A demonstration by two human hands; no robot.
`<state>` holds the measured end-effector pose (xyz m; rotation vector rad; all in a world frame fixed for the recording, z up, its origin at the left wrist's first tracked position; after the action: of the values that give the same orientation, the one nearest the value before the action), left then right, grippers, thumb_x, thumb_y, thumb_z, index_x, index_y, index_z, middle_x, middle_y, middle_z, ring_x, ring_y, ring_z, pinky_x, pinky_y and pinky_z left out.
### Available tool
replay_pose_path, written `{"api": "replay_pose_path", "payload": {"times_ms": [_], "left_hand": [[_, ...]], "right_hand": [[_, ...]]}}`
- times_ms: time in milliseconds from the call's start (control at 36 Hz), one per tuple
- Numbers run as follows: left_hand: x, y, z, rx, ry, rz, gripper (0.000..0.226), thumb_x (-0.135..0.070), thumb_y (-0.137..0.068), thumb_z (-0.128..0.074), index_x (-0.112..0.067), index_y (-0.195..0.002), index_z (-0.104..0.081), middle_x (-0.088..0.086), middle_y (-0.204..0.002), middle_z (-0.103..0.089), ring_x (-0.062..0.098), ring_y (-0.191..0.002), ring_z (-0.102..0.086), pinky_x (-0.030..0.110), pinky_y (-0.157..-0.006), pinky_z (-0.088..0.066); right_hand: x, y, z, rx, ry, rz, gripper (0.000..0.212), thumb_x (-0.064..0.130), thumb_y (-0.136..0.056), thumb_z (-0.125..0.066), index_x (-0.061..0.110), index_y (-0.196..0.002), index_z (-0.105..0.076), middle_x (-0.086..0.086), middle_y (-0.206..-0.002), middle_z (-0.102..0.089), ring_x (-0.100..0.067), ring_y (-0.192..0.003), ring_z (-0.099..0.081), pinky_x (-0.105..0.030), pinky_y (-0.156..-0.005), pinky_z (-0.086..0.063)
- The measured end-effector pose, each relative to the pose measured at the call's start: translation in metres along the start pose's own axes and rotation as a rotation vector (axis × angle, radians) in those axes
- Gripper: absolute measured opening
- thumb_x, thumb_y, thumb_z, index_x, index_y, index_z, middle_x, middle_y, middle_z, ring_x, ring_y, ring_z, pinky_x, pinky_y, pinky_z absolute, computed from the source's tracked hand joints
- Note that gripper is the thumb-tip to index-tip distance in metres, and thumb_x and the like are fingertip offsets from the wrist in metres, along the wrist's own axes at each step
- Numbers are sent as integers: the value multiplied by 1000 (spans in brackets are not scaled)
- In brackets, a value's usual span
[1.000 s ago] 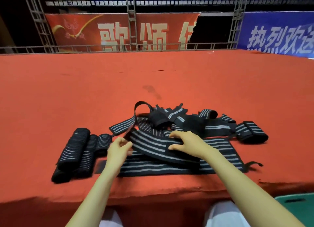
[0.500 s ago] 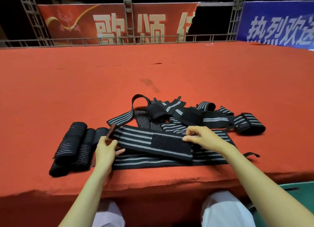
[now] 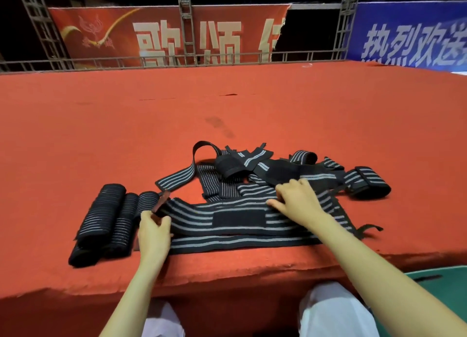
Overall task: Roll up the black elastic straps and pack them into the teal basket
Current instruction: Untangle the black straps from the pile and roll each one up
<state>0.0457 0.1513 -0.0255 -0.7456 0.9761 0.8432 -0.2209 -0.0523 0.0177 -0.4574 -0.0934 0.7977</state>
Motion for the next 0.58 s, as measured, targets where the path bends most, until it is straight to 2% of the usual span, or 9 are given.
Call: {"api": "replay_pose_path", "payload": {"times_ms": [111,222,333,444,528,583], "left_hand": [[2,5,5,-9,-129,-105,11,-5,-86,-54,-5,-90,-44,18,-89,-55,32,-83,-50,36,-73,-33],[2,9,-1,22,-218,-138,16,-4,-86,-54,0,-99,-47,23,-99,-54,37,-92,-50,42,-78,-35],[-2,11,-5,24,-255,-116,12,-9,-89,-51,-2,-98,-46,22,-104,-53,39,-98,-50,43,-80,-35],[-1,10,-7,17,-278,-110,15,-15,-94,-50,-2,-100,-48,23,-111,-54,40,-103,-51,44,-82,-37],[1,11,-6,31,-310,-101,12,-10,-93,-51,-1,-99,-45,26,-113,-55,43,-104,-51,44,-80,-37],[1,11,-6,36,-314,-96,12,-8,-92,-52,-1,-100,-46,27,-113,-55,44,-105,-51,44,-80,-37]], "right_hand": [[0,27,-37,42,-90,-79,31,46,-85,-65,15,-88,-65,-2,-82,-64,-27,-86,-60,-40,-80,-42],[-2,35,-47,-6,-177,-170,31,45,-85,-65,16,-94,-66,-2,-89,-64,-28,-91,-60,-42,-87,-43],[-6,34,-44,45,-157,-199,51,61,-88,-47,18,-110,-62,-1,-102,-63,-25,-103,-57,-40,-95,-38],[-20,37,-43,115,-101,-302,54,62,-91,-44,20,-122,-56,-1,-115,-58,-22,-116,-49,-37,-103,-30],[-32,42,-45,193,-22,-396,55,60,-93,-38,19,-126,-52,-3,-124,-55,-23,-124,-44,-44,-109,-24],[-41,45,-43,221,14,-472,61,66,-91,-35,18,-125,-52,-3,-125,-54,-24,-124,-44,-48,-109,-23]]}}
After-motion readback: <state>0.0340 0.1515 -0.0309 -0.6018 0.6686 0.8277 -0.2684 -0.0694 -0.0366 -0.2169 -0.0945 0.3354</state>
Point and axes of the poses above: each hand's wrist, its own y-axis away from the middle knuckle, its own z-axis out of the back of the hand, x = y × z, the point moved 4 cm from there along -y, towards the middle knuckle
